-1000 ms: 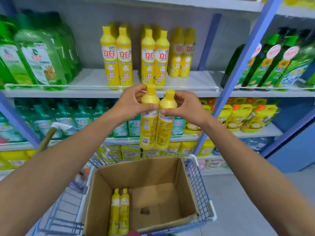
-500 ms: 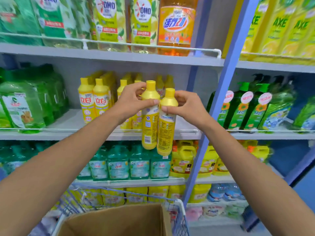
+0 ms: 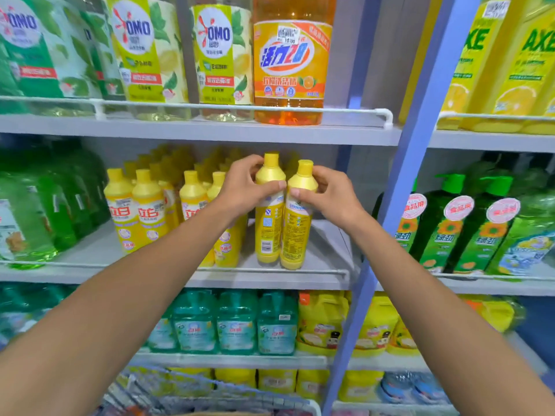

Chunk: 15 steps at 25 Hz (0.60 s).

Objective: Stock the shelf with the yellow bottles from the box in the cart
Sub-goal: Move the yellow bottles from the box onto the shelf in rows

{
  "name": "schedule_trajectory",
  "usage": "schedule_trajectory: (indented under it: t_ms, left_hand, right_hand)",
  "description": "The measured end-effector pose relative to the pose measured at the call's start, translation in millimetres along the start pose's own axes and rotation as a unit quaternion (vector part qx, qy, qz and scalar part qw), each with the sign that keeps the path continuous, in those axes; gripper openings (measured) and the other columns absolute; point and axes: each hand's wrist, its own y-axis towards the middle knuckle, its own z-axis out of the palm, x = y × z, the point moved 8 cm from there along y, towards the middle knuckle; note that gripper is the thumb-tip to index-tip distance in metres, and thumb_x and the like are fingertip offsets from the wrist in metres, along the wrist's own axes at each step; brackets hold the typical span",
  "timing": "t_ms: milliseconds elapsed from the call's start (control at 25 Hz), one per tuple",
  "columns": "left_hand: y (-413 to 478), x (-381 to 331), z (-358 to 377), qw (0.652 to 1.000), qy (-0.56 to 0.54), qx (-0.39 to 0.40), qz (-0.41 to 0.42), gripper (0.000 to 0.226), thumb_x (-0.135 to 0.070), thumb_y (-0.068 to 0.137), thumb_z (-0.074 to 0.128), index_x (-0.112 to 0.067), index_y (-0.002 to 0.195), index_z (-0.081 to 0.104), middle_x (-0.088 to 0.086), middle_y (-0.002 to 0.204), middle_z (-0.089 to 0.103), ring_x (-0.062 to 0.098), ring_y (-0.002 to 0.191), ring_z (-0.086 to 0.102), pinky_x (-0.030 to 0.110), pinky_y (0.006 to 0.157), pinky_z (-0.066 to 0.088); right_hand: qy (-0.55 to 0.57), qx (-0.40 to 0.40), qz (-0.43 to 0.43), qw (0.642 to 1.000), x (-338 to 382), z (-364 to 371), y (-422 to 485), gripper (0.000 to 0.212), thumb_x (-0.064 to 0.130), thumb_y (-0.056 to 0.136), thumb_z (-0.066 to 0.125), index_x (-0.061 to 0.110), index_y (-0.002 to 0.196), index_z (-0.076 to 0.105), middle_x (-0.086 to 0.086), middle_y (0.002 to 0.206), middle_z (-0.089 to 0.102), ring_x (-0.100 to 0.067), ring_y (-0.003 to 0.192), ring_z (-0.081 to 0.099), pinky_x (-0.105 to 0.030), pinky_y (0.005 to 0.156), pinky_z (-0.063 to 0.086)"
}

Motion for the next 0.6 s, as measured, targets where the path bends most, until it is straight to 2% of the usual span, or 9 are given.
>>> schedule_trajectory:
  t_ms: [120,200,280,360,440,480,600]
  left_hand:
    - [8,21,7,1.0,0.0,0.011,-0.016,0.055,-0.033,0.066,0.087,-0.005,0.107,0.064,0.017,0.1,0.073,0.018,0.087,0.067,0.051,0.085,0.056]
    - [4,38,13,0.999,-0.01,0.024,-0.025,0.052,-0.025,0.069,0.087,-0.005,0.111,0.065,0.015,0.103,0.074,0.022,0.094,0.07,0.052,0.089,0.056]
    - [-2,52,19,0.999,-0.026,0.033,-0.031,0.049,-0.016,0.074,0.088,-0.006,0.117,0.064,0.013,0.108,0.074,0.027,0.102,0.071,0.05,0.093,0.056]
    - [-3,62,21,0.998,-0.048,0.028,-0.043,0.047,-0.014,0.079,0.086,-0.012,0.12,0.063,0.005,0.109,0.074,0.017,0.102,0.071,0.042,0.091,0.058]
    - [-8,71,24,0.995,-0.064,0.033,-0.064,0.049,-0.017,0.081,0.084,-0.017,0.124,0.06,-0.007,0.109,0.073,-0.001,0.099,0.07,0.023,0.085,0.058]
    - [-12,79,27,0.993,-0.077,0.044,-0.078,0.05,-0.017,0.081,0.084,-0.017,0.125,0.059,-0.009,0.112,0.072,-0.002,0.101,0.069,0.018,0.085,0.056]
    - [-33,111,39,0.984,-0.11,0.088,-0.108,0.053,-0.018,0.083,0.082,-0.017,0.13,0.059,-0.004,0.124,0.071,0.013,0.119,0.066,0.03,0.099,0.054]
  right_hand:
    - [0.001,0.004,0.013,1.0,-18,9,4,0.038,0.039,0.076,0.084,0.022,0.108,0.071,-0.004,0.099,0.076,-0.019,0.09,0.071,-0.053,0.086,0.059]
    - [-0.01,0.017,0.024,1.0,-28,17,3,0.033,0.034,0.078,0.085,0.032,0.108,0.07,0.002,0.1,0.076,-0.019,0.093,0.072,-0.047,0.087,0.06]
    - [-0.011,0.015,0.022,1.0,-36,21,1,0.038,0.026,0.08,0.086,0.038,0.111,0.067,0.005,0.102,0.076,-0.016,0.094,0.071,-0.04,0.087,0.06]
    - [0.016,-0.002,0.033,0.999,-48,23,-2,0.045,0.022,0.08,0.086,0.031,0.12,0.066,0.004,0.108,0.076,-0.016,0.101,0.072,-0.035,0.09,0.059]
    - [0.078,-0.032,0.064,0.994,-63,27,-9,0.056,0.017,0.079,0.087,0.02,0.13,0.063,0.001,0.116,0.075,-0.014,0.108,0.072,-0.035,0.093,0.059]
    - [0.1,-0.059,0.084,0.99,-71,28,-14,0.06,0.016,0.078,0.088,0.017,0.132,0.061,-0.001,0.117,0.075,-0.015,0.109,0.072,-0.037,0.094,0.059]
    - [0.118,-0.118,0.099,0.981,-84,38,-30,0.057,0.016,0.078,0.088,0.012,0.128,0.062,-0.003,0.116,0.075,-0.016,0.108,0.072,-0.036,0.093,0.058]
